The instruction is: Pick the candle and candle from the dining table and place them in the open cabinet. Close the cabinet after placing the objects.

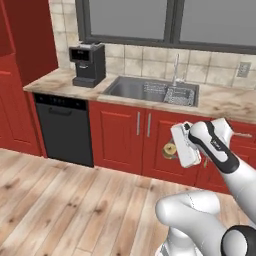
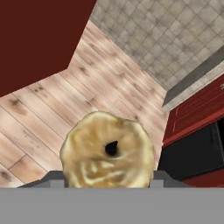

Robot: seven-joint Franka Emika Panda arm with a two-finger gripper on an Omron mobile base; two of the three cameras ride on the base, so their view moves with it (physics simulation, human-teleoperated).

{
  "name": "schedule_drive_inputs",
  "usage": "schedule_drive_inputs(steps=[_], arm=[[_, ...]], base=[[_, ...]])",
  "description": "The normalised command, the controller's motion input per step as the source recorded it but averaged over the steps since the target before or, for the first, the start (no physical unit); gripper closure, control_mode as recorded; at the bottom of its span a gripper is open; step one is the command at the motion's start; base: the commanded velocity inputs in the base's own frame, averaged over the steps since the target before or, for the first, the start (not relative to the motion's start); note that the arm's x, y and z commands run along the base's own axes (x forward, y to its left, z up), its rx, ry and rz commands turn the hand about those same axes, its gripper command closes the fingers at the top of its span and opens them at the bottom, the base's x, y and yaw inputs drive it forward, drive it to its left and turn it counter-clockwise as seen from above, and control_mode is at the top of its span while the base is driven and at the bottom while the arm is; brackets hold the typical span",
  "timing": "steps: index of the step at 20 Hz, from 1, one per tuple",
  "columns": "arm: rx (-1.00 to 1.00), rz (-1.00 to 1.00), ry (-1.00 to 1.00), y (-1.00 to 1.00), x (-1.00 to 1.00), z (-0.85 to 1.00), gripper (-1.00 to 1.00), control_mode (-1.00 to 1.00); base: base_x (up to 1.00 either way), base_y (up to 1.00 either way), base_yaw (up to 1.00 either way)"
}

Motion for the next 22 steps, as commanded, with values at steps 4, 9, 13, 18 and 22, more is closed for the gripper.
schedule_drive_inputs(steps=[4, 9, 13, 18, 22], arm=[[0.00, 0.00, 0.00, 0.00, 0.00, 0.00, 1.00, 1.00], [0.00, 0.00, 0.00, 0.00, 0.00, 0.00, 1.00, 1.00], [0.00, 0.00, 0.00, 0.00, 0.00, 0.00, 1.00, 1.00], [0.00, 0.00, 0.00, 0.00, 0.00, 0.00, 1.00, 1.00], [0.00, 0.00, 0.00, 0.00, 0.00, 0.00, 1.00, 1.00]], base=[[0.47, 0.00, -0.24], [0.19, 0.12, -0.29], [0.00, 0.37, -0.25], [0.05, 0.58, -0.20], [0.77, 0.39, -0.21]])
